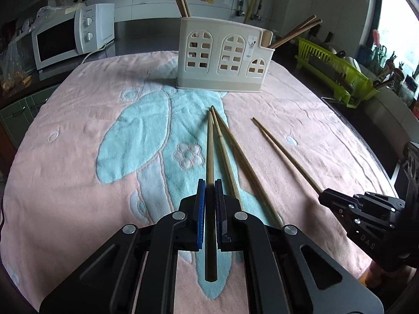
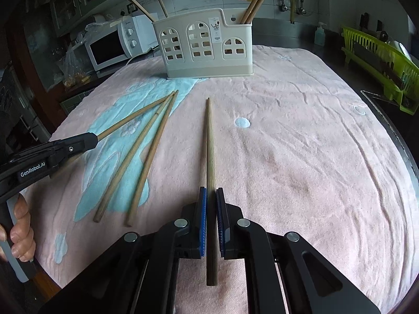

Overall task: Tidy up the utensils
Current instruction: 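Close the right tool on one wooden chopstick, then lift the chopstick with the right tool over the holder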

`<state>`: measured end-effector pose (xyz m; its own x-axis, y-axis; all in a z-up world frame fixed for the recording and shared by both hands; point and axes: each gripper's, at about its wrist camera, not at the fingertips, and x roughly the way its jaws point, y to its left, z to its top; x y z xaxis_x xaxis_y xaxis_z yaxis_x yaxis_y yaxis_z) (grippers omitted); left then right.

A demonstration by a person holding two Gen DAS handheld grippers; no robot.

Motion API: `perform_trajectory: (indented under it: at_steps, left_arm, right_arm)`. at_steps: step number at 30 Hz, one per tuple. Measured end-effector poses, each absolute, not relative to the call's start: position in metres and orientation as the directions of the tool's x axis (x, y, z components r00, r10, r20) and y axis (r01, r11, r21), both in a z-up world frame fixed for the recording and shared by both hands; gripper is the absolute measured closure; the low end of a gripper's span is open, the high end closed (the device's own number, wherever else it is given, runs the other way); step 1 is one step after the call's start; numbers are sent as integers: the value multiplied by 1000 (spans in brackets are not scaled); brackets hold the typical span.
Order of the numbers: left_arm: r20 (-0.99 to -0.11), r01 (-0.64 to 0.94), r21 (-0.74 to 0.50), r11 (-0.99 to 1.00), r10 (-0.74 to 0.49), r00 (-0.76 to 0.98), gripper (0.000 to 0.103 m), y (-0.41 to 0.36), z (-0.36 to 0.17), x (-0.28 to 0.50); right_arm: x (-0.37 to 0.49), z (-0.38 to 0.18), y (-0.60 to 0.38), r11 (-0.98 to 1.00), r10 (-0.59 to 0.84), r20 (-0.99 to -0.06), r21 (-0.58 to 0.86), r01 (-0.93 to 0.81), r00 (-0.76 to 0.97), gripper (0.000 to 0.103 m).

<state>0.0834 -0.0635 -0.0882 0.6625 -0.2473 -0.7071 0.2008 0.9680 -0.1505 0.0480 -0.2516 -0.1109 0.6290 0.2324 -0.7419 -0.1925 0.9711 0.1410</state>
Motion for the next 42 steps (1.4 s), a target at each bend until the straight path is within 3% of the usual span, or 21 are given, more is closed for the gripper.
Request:
perform_trajectory:
  at_steps: [16,32,42]
  left_arm:
    - [-612,240,-161,957,-288,737,98,-56,-34,99]
    - [-511,298,-125,946,-319,798,98,-55,57,141]
    - [-363,281,-84,956,-292,885,98,-66,138,180]
  right_arm:
    - [53,-11,-261,963,264,-549,107,-246,793,96]
    - [129,93,-290,932,352,-516,118,-342,781,96]
    - [183,131,-300,945,298,-539,50,-323,788,96]
